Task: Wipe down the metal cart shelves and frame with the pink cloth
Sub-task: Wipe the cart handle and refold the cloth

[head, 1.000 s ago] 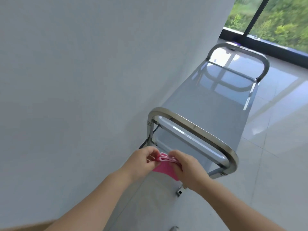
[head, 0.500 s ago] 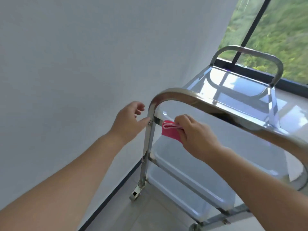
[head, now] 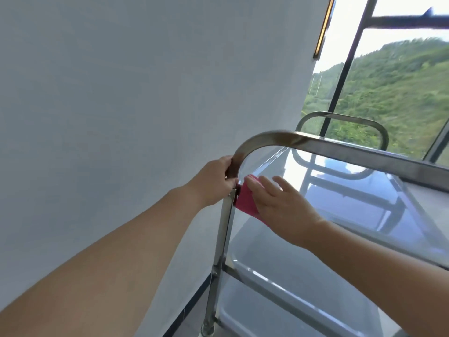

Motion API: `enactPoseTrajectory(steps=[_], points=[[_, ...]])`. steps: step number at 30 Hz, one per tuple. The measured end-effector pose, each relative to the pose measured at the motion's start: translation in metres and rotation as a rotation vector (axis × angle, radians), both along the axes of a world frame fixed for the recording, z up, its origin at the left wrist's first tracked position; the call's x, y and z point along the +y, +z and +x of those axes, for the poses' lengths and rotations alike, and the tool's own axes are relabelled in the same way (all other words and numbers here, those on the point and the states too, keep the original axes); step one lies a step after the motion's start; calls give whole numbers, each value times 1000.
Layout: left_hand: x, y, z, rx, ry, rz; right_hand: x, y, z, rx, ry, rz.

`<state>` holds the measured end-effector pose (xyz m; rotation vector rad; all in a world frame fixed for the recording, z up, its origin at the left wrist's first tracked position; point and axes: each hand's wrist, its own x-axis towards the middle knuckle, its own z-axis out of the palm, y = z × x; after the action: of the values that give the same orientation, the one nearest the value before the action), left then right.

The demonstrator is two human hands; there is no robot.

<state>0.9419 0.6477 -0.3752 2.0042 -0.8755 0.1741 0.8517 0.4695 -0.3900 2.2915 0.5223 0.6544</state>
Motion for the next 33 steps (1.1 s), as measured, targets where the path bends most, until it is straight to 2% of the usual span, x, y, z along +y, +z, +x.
enactPoseTrajectory(steps=[3,5,9,14,20,29,33], points=[[3,2,4,-14,-25,4,0,2,2,-25,-31,-185],[2,-2,6,-29,-37,-15,-2,-5,5,-51,-97,-218],[1,-8,8,-52,-59,-38,6,-23,6,-88,-222,-206],[1,-7,10,-50,-76,-55,11,-30,8,-85,-260,-231],[-1,-10,10,-122,-52,-43,10,-33,10,-75,-258,-126],[-10,-20,10,-171,24,-138,10,-29,5,-58,-251,-90],[-13,-21,9,-183,48,-120,2,-30,-4,-76,-254,-78]])
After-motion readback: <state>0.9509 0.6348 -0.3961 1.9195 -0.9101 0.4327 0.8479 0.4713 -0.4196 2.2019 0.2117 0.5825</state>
